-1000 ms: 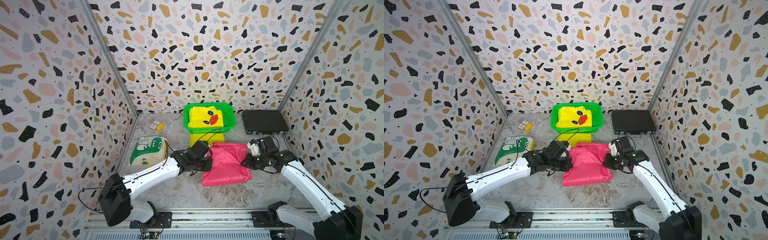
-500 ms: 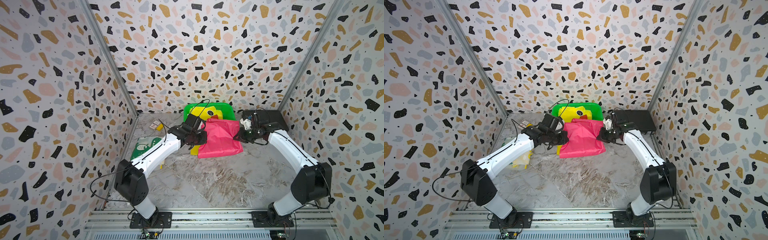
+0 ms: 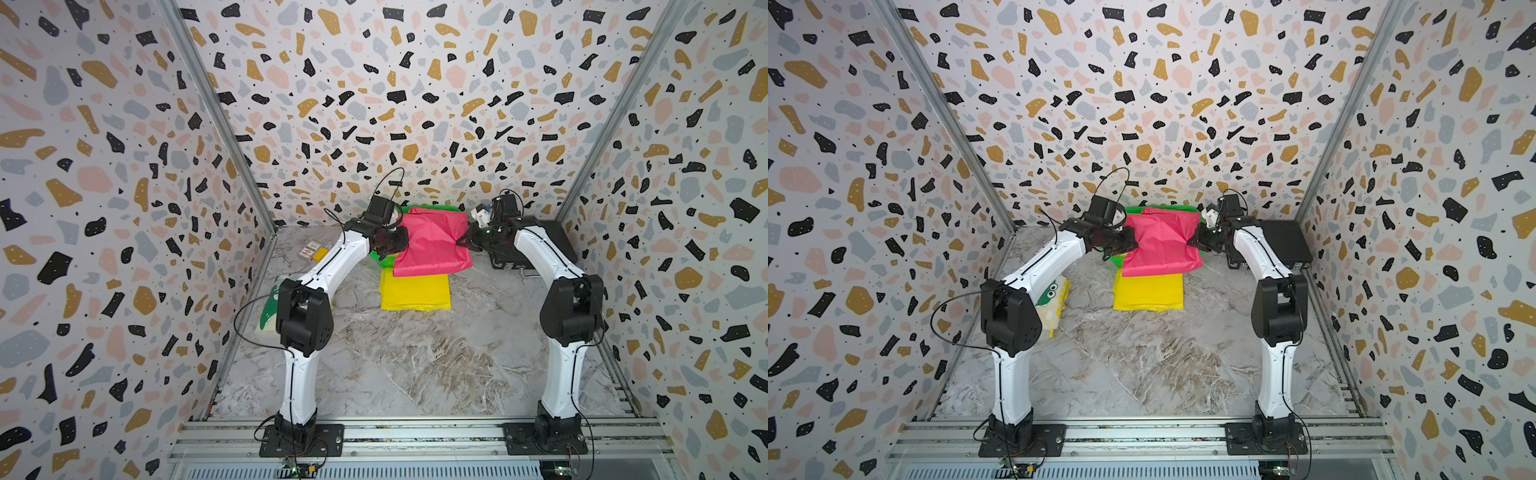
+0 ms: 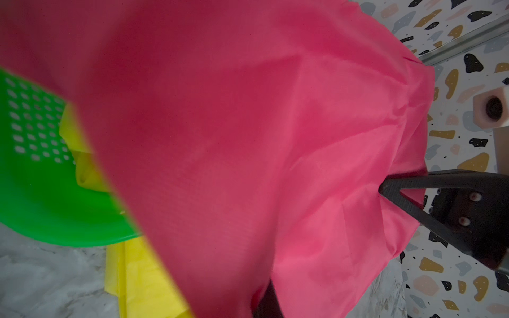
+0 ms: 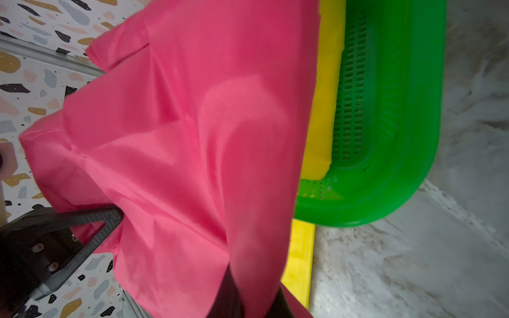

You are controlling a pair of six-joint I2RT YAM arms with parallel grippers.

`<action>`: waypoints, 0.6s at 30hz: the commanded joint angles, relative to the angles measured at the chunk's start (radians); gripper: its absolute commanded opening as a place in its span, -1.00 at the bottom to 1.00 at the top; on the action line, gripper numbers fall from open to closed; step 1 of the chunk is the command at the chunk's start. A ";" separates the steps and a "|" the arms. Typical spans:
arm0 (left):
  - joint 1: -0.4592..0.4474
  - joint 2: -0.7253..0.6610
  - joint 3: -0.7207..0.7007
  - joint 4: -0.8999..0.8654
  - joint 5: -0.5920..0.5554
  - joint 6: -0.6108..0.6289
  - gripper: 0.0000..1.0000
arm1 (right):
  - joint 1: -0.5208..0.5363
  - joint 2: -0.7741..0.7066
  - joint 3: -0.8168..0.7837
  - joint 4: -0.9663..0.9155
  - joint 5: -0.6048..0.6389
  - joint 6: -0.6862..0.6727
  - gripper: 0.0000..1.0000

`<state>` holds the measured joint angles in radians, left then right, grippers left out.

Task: Put the folded raincoat in the basket
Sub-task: Place the raincoat in the basket.

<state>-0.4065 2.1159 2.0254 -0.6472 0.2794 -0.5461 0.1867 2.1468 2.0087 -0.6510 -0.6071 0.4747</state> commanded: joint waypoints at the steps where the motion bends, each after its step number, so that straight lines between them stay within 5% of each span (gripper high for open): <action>1: 0.039 0.053 0.099 -0.003 0.016 0.018 -1.00 | -0.009 0.047 0.119 -0.002 -0.042 0.020 -1.00; 18: 0.143 0.347 0.350 0.175 0.075 -0.061 -1.00 | -0.022 0.365 0.492 0.103 0.024 0.093 -1.00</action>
<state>-0.2909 2.4401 2.3135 -0.5320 0.3691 -0.5907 0.1871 2.5256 2.4531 -0.5835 -0.6304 0.5518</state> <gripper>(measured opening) 0.050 0.098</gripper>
